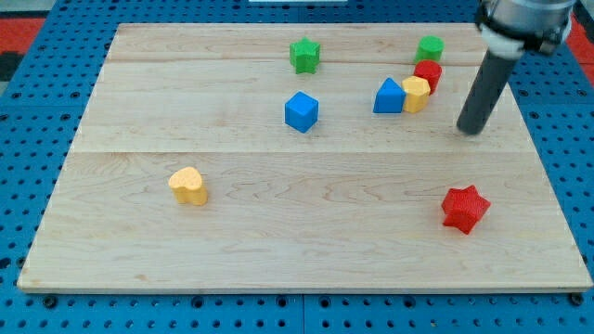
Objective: Slide the red circle and yellow hexagon to the top left of red star
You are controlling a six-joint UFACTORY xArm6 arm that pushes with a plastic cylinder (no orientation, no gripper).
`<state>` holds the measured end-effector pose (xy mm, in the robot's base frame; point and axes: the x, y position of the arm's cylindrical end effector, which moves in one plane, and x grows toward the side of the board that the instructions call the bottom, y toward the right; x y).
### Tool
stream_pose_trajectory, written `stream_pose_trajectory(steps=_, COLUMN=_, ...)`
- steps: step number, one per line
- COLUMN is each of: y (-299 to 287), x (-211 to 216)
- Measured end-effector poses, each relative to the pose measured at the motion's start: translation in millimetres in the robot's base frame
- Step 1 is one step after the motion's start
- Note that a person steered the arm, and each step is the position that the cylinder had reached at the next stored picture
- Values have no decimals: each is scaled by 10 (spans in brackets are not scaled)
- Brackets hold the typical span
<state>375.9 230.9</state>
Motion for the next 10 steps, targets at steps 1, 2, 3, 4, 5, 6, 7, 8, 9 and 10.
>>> stream_pose_trajectory(steps=1, y=245, x=-794)
stream_pose_trajectory(steps=2, y=0, x=-1278)
stream_pose_trajectory(steps=3, y=-316, x=-1331)
stream_pose_trajectory(steps=4, y=-477, x=-945)
stream_pose_trajectory(steps=5, y=-476, x=-463)
stream_pose_trajectory(steps=6, y=-510, x=29)
stream_pose_trajectory(steps=7, y=-520, x=484)
stream_pose_trajectory(steps=8, y=-477, x=930)
stream_pose_trajectory(steps=9, y=-199, x=588)
stream_pose_trajectory(steps=10, y=55, x=-148)
